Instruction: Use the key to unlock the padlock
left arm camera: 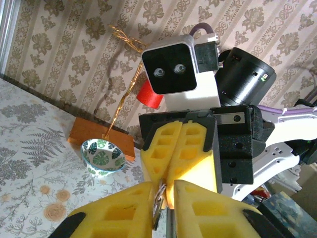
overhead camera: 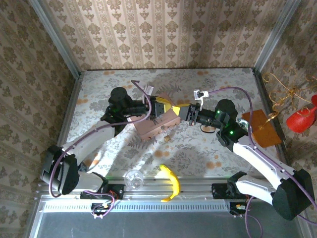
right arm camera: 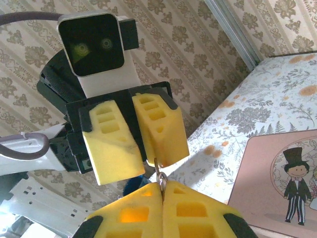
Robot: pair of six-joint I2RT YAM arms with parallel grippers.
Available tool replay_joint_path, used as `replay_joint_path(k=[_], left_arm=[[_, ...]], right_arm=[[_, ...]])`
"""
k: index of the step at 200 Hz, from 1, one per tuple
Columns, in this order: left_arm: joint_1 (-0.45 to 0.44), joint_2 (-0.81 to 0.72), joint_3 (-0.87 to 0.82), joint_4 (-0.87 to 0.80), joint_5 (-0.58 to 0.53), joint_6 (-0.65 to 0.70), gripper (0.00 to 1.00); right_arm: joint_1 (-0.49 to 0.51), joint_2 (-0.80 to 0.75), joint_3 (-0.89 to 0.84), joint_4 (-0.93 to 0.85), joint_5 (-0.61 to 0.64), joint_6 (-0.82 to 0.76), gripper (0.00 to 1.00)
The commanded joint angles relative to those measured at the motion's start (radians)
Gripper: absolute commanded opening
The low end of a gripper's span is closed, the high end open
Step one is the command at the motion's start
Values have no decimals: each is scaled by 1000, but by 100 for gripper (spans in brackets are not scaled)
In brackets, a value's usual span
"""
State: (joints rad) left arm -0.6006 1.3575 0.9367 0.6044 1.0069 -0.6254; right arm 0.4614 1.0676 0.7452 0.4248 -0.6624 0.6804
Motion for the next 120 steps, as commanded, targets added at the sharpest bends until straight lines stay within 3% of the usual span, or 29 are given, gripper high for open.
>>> replay_joint_path(k=[1, 25, 78, 120], left_arm=[[2, 6, 22, 40, 27, -8, 19], [11, 6, 14, 35, 24, -13, 30], [21, 5, 1, 30, 25, -19, 21], [21, 7, -2, 21, 29, -14, 23]], right_arm=[[7, 3, 25, 40, -8, 1, 0], [8, 2, 25, 41, -3, 0, 0], [8, -3, 25, 42, 5, -1, 0], [8, 0, 25, 43, 7, 1, 0]])
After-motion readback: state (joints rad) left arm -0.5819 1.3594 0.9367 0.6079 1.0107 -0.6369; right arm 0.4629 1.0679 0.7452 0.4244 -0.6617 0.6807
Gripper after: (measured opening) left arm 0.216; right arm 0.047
